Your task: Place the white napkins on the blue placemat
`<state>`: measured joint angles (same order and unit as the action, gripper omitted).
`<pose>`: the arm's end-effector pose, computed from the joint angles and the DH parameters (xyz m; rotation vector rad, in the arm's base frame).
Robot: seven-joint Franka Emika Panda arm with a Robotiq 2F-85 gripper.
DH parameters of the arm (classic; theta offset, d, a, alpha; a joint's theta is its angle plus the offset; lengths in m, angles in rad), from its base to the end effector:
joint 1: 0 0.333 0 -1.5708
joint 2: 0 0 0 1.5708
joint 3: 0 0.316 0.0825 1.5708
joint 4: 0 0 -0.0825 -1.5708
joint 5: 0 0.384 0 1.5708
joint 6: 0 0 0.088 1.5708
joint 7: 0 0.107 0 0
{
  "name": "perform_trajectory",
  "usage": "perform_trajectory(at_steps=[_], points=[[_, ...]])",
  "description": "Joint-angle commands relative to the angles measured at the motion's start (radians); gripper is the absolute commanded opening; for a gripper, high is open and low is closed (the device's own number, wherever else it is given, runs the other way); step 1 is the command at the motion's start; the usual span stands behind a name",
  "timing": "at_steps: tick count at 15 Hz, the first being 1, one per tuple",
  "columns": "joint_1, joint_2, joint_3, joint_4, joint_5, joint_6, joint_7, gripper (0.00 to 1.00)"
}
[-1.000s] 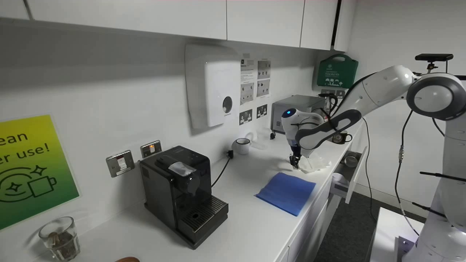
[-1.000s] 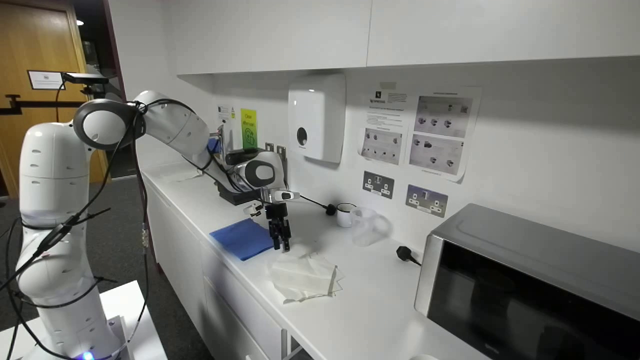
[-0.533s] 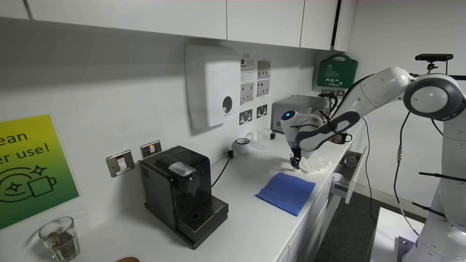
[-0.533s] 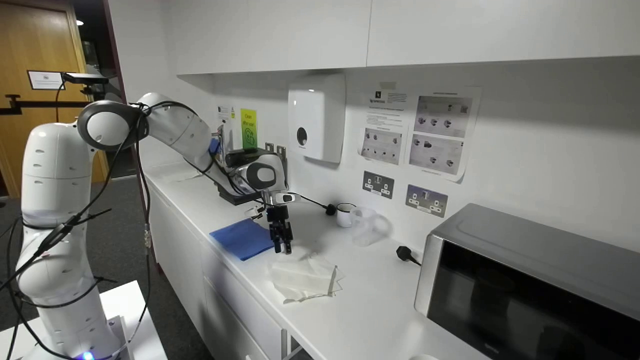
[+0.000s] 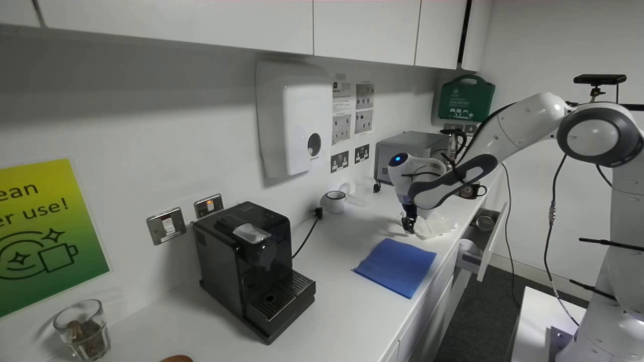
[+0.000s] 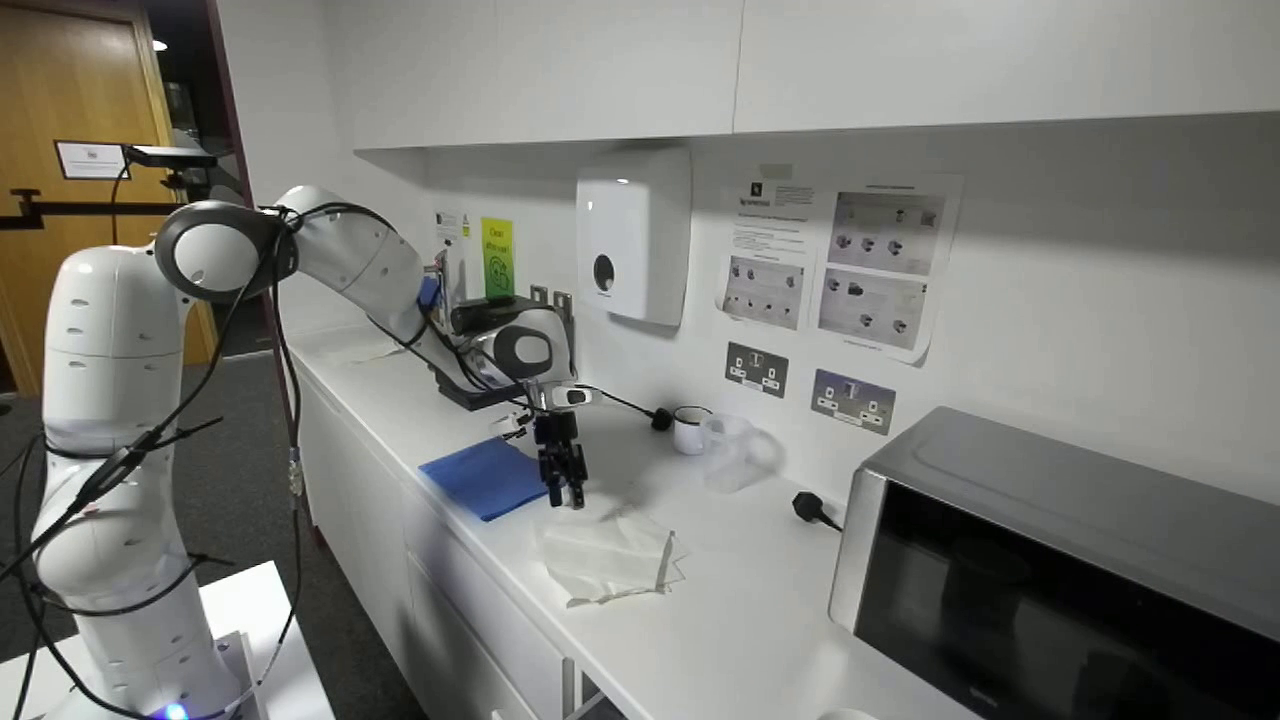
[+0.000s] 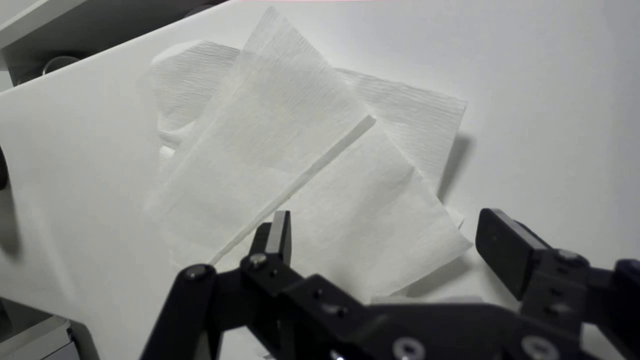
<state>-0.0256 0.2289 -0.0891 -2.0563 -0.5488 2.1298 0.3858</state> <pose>0.5646 -0.0871 0.3193 2.6534 -0.2214 -0.1212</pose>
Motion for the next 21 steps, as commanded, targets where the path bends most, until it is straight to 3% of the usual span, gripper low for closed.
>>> perform_trajectory(at_steps=[1, 7, 8, 9, 16, 21], points=[[0.007, 0.021, -0.016, 0.028, -0.025, 0.0, -0.029, 1.0], [0.006, 0.033, -0.016, 0.034, -0.018, -0.002, -0.047, 1.0], [0.006, 0.036, -0.017, 0.035, -0.017, -0.002, -0.05, 0.94], [0.006, 0.039, -0.017, 0.039, -0.016, -0.003, -0.052, 0.74], [0.007, 0.043, -0.016, 0.047, -0.008, -0.015, -0.067, 0.24], [0.008, 0.042, -0.016, 0.047, -0.007, -0.022, -0.07, 0.39]])
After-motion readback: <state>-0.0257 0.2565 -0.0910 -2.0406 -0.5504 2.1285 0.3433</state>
